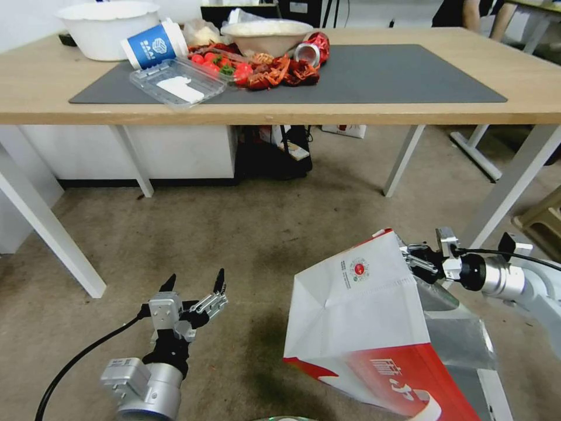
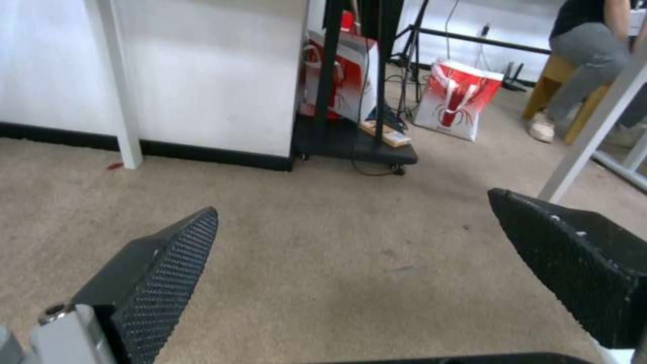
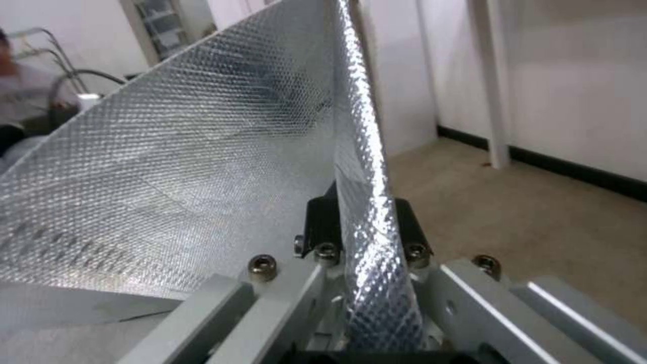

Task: Pick up the food delivery bag from the floor and place it on the table.

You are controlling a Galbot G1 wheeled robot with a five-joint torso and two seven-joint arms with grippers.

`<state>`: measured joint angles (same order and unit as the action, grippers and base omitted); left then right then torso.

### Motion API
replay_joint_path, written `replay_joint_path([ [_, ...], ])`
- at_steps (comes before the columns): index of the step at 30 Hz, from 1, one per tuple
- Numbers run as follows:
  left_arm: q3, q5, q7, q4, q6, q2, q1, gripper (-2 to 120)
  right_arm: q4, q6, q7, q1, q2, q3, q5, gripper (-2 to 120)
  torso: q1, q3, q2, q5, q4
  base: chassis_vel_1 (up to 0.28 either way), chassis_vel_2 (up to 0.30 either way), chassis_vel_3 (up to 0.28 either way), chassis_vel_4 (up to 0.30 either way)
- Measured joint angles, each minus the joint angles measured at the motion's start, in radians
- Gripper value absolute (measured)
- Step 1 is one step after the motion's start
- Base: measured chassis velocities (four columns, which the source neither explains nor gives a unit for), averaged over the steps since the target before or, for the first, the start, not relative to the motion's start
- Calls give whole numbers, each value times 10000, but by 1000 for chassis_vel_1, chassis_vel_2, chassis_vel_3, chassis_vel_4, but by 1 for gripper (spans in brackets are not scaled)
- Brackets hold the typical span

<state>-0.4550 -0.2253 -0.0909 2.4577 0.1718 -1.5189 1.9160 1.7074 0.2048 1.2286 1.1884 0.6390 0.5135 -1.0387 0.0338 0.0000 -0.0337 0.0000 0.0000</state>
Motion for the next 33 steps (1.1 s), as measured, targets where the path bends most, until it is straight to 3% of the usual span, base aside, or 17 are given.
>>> replay_joint_path([
  [33,93,51,-421,103,-138,-60,86,100,398,292,777,595,356,303,-218,0,0,0,0,0,0,0,0,0,0],
])
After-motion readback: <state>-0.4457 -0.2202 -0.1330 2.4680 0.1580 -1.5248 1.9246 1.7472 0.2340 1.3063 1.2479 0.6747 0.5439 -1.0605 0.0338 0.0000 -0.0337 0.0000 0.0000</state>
